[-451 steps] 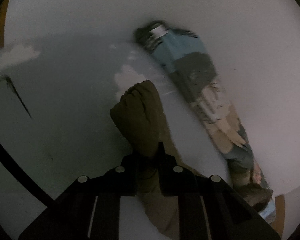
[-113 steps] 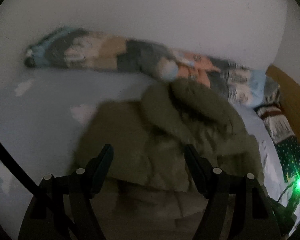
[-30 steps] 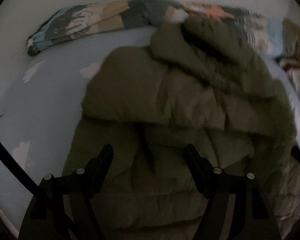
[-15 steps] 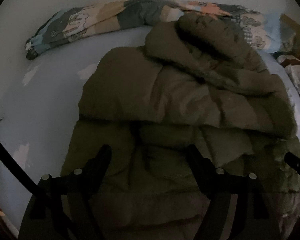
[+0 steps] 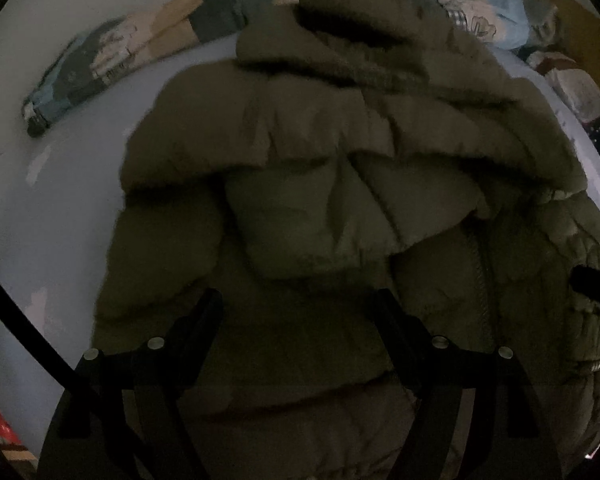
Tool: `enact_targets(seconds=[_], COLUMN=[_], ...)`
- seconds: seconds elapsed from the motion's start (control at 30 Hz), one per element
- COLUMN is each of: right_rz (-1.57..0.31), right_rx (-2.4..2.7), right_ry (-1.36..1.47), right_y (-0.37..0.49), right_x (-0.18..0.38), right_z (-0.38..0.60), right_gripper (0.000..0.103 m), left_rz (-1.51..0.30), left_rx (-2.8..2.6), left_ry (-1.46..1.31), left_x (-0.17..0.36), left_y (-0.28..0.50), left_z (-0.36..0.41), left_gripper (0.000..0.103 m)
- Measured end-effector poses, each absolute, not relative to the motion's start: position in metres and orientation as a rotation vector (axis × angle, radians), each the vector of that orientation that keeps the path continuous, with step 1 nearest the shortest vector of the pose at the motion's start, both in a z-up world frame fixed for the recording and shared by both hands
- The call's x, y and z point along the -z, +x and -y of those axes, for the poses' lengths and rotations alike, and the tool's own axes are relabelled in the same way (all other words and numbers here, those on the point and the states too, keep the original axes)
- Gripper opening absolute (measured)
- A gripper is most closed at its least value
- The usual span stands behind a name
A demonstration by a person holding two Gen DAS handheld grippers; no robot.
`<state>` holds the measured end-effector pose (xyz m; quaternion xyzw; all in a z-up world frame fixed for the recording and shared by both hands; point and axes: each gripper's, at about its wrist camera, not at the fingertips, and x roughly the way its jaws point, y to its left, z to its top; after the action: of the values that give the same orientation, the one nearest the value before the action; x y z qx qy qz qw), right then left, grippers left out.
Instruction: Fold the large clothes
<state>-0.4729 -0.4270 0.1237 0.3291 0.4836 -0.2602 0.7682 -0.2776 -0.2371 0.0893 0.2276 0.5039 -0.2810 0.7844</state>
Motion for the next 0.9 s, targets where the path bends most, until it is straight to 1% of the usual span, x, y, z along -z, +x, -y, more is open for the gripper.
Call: enact_targets(seconds=[0.2,0.3,0.4,0.6,0.8,0.9], right_rz=[-1.111,-1.125,-1.122,-1.009,-0.827,-0.777], right_rx=[0.529,0.526,0.531,0.613,0.680,0.651], right_ry=[0.750,0.752,0.760,0.723,0.718,0.739], right_y=[-0.467,-0.465,-0.465,-0.475,-0.483,-0.470], right_x=[-0.106,-0.101,-0.100,-0.122,-0.146,-0.147], right_z=[0.419,0.419,0.421,0.432,0.457,0.461], right_gripper=[0.033,0.036,0.036,0.036,0.036,0.036], left_rz=[-1.070,-1.061,-1.037,-0.922,-0.982,-0.985], left_rx=[0.601,0.600,0.596,0.570,0.507,0.493], left_ry=[0.540,0.544,0.534,0.495,0.412,0.399], left_x=[-0.085,-0.086,-0.092,-0.116,-0.109,-0.108], left_y=[-0.280,-0.279,-0.278,-0.274,-0.249,-0.248], left_z=[0.242,0.244,0.243,0.237,0.231,0.235], left_gripper=[0.078,0.078,0.078,0.078,0.078,0.078])
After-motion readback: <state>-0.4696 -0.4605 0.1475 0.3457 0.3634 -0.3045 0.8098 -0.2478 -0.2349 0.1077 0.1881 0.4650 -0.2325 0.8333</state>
